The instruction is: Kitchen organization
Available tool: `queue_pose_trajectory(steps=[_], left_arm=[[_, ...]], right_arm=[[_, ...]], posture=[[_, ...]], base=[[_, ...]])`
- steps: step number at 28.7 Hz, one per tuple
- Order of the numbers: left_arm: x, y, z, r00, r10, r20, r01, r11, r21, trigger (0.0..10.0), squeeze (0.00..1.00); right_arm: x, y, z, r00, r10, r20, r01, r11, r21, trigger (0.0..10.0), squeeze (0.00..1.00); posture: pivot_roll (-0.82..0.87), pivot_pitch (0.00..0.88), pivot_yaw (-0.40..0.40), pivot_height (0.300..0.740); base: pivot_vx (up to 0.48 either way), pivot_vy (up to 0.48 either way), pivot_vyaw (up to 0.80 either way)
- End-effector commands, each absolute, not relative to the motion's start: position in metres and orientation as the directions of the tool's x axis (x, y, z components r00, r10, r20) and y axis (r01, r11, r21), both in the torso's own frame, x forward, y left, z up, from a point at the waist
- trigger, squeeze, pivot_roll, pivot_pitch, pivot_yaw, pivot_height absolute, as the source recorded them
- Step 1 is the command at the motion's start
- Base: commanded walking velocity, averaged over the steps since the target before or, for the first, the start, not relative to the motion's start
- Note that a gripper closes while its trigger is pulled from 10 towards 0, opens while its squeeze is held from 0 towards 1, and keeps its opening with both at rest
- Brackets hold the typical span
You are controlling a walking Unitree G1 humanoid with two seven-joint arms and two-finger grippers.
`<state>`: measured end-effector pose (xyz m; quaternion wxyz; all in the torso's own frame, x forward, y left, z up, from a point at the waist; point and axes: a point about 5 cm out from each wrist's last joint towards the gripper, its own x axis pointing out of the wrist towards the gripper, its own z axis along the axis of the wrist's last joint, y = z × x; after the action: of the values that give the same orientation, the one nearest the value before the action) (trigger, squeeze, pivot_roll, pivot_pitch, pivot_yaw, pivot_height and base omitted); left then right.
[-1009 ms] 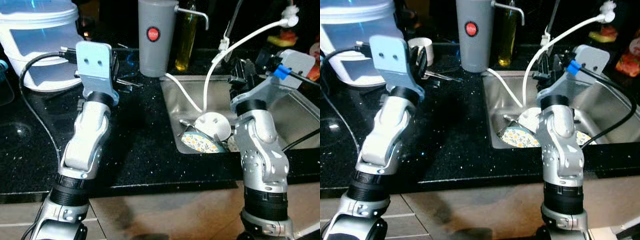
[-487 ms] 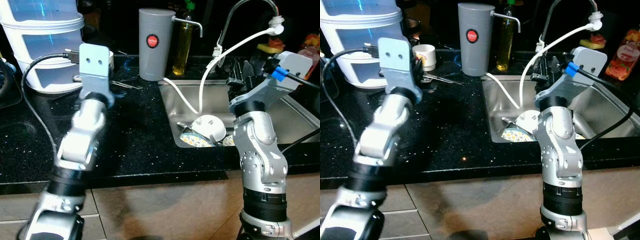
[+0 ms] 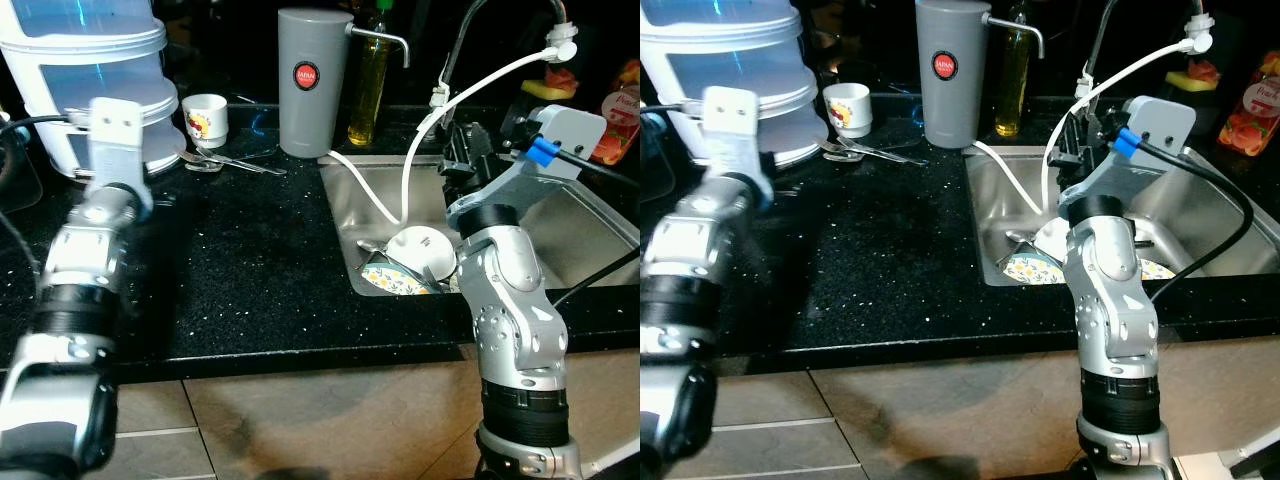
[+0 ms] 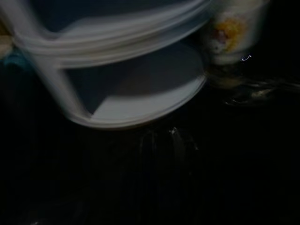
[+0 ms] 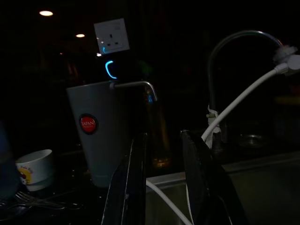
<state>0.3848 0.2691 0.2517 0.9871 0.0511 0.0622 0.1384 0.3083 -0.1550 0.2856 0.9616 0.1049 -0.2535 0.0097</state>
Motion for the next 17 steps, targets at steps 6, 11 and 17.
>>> queue_pose_trajectory(steps=[6,11,17], left_arm=[[0.38,0.313,0.251,0.914,0.357,-0.191,-0.374,0.925,-0.062,10.0,0.0],[0.383,0.312,0.261,0.926,0.333,-0.179,-0.351,0.933,-0.081,10.0,0.0],[0.383,0.315,0.278,0.935,0.326,-0.14,-0.338,0.939,-0.07,10.0,0.0]], right_arm=[[0.299,-0.148,0.287,0.866,0.047,0.498,-0.132,0.982,0.138,10.0,0.0],[0.294,-0.136,0.286,0.879,0.136,0.457,-0.184,0.981,0.063,10.0,0.0],[0.303,-0.137,0.293,0.887,0.133,0.442,-0.169,0.985,0.043,10.0,0.0]], posture=[[0.07,0.042,0.018,0.74],[0.08,0.116,-0.004,0.74],[0.08,0.206,-0.043,0.74]], base=[[0.0,0.0,0.0],[0.0,0.0,0.0],[0.0,0.0,0.0]])
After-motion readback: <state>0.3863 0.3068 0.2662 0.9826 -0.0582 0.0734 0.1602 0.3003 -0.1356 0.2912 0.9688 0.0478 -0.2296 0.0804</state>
